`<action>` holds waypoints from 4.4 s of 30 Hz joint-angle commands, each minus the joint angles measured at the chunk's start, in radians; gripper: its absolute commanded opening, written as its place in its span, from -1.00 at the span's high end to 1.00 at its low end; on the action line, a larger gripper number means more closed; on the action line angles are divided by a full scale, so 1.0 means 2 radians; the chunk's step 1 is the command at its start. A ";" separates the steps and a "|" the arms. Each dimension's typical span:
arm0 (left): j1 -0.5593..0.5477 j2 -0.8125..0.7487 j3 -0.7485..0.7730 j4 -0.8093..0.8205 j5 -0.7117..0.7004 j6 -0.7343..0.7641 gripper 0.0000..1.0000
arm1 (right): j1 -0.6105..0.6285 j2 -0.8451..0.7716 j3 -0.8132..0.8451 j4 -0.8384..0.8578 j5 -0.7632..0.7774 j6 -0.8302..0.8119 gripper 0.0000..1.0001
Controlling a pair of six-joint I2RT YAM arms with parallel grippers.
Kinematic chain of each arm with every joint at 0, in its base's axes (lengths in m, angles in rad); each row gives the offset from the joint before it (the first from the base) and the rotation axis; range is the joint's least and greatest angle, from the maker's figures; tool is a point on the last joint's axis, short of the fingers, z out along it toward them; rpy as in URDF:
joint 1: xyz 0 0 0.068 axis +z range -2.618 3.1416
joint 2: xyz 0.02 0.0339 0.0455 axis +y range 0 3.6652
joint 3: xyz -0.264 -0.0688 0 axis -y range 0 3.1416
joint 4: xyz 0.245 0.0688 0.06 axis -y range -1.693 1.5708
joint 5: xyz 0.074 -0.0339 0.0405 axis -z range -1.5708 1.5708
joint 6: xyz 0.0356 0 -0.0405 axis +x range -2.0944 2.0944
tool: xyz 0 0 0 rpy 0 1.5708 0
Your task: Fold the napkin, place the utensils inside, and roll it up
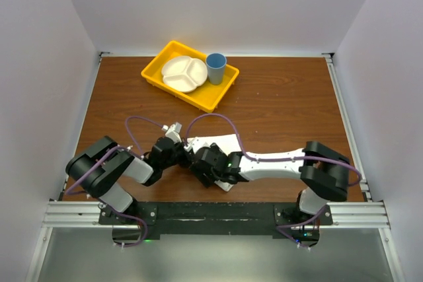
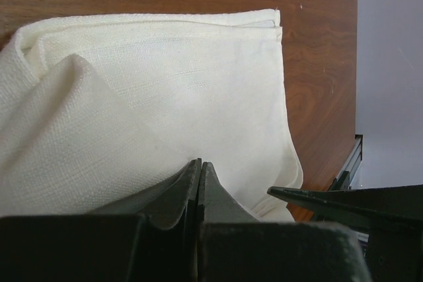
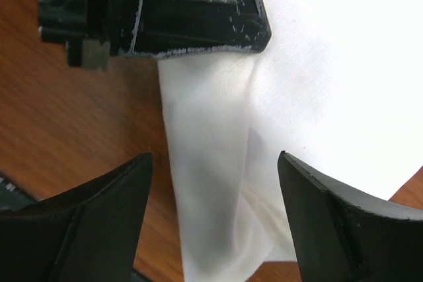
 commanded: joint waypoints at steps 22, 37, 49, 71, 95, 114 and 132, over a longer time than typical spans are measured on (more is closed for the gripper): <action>-0.001 -0.189 -0.002 -0.261 -0.065 0.025 0.56 | 0.021 0.035 -0.076 0.151 0.085 0.083 0.97; 0.001 -0.284 0.107 -0.381 -0.074 0.082 0.33 | -0.193 0.038 -0.213 0.469 -0.507 0.168 1.00; -0.046 -0.201 0.088 -0.303 -0.057 0.057 0.37 | -0.252 0.202 -0.259 0.736 -0.581 0.348 1.00; -0.057 -0.123 -0.029 -0.191 -0.089 0.015 0.68 | -0.247 0.094 -0.134 0.250 -0.474 0.104 0.91; -0.043 -0.136 -0.034 -0.230 -0.083 0.032 0.85 | 0.027 -0.010 -0.005 -0.020 -0.007 -0.090 -0.47; -0.008 -0.300 0.077 -0.429 -0.113 0.108 0.32 | -0.025 0.055 -0.008 0.081 -0.177 -0.008 0.99; 0.002 -0.287 0.072 -0.383 -0.057 0.092 0.28 | -0.238 0.184 -0.133 0.457 -0.607 0.297 1.00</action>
